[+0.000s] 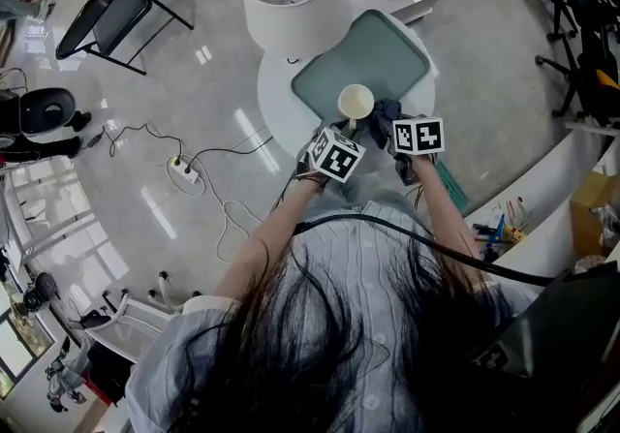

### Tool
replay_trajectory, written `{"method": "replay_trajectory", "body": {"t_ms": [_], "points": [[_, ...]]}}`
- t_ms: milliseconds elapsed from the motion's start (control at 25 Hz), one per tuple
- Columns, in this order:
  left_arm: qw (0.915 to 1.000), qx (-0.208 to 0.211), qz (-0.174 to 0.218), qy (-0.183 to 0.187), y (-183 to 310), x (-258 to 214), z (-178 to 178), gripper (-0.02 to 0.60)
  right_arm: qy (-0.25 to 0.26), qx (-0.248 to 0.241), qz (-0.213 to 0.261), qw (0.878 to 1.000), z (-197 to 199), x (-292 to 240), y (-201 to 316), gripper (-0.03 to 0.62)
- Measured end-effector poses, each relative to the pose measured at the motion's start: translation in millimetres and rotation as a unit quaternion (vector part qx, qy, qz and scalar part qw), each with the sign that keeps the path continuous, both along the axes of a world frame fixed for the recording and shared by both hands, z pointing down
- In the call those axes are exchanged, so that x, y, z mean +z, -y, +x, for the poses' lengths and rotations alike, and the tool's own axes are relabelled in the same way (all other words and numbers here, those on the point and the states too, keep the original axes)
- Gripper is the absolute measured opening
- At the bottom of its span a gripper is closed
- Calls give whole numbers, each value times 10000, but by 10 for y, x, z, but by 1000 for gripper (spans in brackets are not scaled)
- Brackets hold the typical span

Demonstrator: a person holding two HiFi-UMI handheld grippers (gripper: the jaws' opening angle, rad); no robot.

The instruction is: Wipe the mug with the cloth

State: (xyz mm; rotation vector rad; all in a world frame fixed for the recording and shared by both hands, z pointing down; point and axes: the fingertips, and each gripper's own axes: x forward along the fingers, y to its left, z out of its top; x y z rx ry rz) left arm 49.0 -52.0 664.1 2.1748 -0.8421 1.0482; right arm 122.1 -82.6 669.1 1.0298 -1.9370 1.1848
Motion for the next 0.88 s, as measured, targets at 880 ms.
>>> {"method": "replay_trajectory", "body": {"t_ms": [880], "points": [[9953, 940, -206, 76, 28, -1, -504, 127, -222, -787, 291, 9962, -154, -65, 112, 94]]}}
